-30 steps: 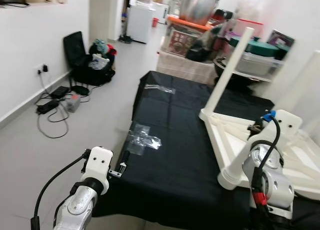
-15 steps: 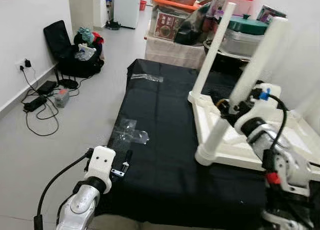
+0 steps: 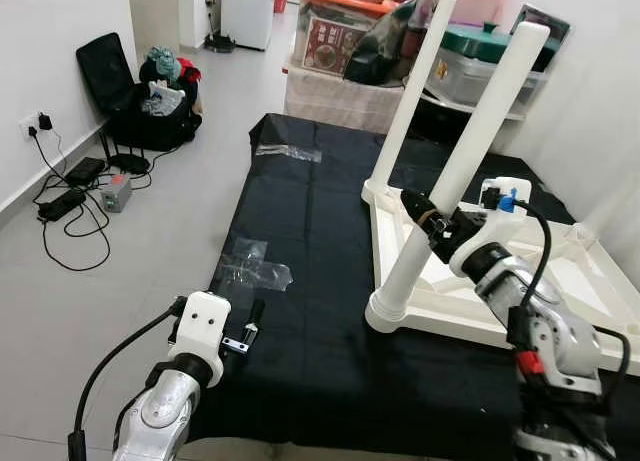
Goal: Building children table
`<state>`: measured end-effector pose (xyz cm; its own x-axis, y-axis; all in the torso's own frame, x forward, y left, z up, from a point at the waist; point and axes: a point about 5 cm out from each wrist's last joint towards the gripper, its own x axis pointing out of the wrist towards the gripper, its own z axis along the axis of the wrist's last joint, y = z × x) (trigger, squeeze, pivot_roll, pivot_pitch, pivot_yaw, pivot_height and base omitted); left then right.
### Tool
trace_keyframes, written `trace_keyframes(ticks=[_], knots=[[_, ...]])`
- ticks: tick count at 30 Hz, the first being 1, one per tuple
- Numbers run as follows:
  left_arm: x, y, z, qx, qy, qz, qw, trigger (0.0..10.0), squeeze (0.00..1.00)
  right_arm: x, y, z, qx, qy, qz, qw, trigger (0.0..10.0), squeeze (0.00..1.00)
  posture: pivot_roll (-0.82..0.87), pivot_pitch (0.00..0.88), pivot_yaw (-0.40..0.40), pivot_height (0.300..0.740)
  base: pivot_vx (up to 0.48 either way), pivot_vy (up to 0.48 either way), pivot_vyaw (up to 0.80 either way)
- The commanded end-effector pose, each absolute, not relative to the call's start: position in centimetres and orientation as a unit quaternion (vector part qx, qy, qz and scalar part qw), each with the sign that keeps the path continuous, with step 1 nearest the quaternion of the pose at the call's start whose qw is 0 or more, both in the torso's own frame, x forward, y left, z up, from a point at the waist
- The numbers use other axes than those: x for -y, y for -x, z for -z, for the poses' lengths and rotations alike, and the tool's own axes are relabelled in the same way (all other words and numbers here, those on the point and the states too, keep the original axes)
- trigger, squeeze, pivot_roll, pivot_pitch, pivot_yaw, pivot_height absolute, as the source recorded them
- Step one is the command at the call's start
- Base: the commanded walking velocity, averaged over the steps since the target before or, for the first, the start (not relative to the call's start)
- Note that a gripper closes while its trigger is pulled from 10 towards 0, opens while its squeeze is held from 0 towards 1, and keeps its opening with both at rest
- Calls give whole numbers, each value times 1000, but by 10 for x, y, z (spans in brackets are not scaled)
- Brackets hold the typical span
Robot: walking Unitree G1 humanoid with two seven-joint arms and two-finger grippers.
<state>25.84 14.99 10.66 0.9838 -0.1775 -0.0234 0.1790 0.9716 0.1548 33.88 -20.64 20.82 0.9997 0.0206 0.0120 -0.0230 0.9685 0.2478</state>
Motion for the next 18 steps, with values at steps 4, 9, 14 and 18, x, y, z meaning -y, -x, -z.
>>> trace_keyframes(ticks=[4,9,14,18], knots=[[-148,-256,-105,-7,-76,93,993,10000,0,276,-304,-141,-121,-128,335,926,0,0,109,0,-198,740,0,0,0],[-148,-256,-104,-8,-77,93,993,10000,0,276,-282,-132,-129,-109,408,897,0,0,98,0,-187,740,0,0,0],[-148,-256,-104,-9,-78,96,992,10000,0,253,-283,-128,-148,-114,390,902,0,0,99,0,-184,740,0,0,0],[-148,-256,-104,-10,-79,95,992,10000,0,246,-294,-136,-130,-116,357,918,10000,0,98,0,-187,740,0,0,0]])
